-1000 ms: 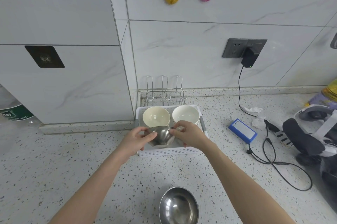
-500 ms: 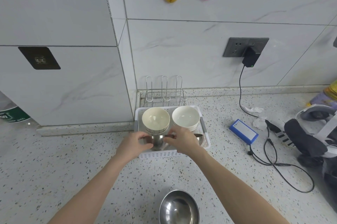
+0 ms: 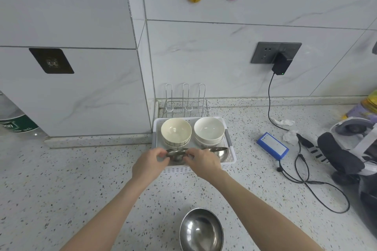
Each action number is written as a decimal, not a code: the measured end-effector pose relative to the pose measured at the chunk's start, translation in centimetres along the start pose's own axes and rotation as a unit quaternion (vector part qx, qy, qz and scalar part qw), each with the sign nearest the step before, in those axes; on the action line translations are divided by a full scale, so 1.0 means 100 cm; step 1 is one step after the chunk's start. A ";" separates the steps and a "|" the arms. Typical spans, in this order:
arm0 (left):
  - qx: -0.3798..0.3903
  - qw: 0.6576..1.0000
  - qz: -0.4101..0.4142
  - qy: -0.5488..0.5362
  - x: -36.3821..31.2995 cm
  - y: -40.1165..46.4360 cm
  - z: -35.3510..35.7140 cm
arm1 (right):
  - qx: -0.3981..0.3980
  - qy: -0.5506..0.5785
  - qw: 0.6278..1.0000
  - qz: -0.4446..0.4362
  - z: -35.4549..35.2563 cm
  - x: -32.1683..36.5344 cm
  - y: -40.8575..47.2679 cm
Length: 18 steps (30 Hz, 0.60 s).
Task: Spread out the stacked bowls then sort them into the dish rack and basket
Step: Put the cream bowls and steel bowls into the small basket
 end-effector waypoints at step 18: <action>0.321 0.944 -0.034 -0.064 0.019 -0.121 0.130 | -0.035 0.299 0.952 0.059 0.058 -0.072 -0.101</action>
Point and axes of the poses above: each hand's wrist, its own y-axis towards the middle knuckle, its own z-axis out of the palm, x = y × z, the point moved 8 cm from there along y, towards the middle knuckle, and after that the axes turned 7 degrees about x, right-handed, at the moved point
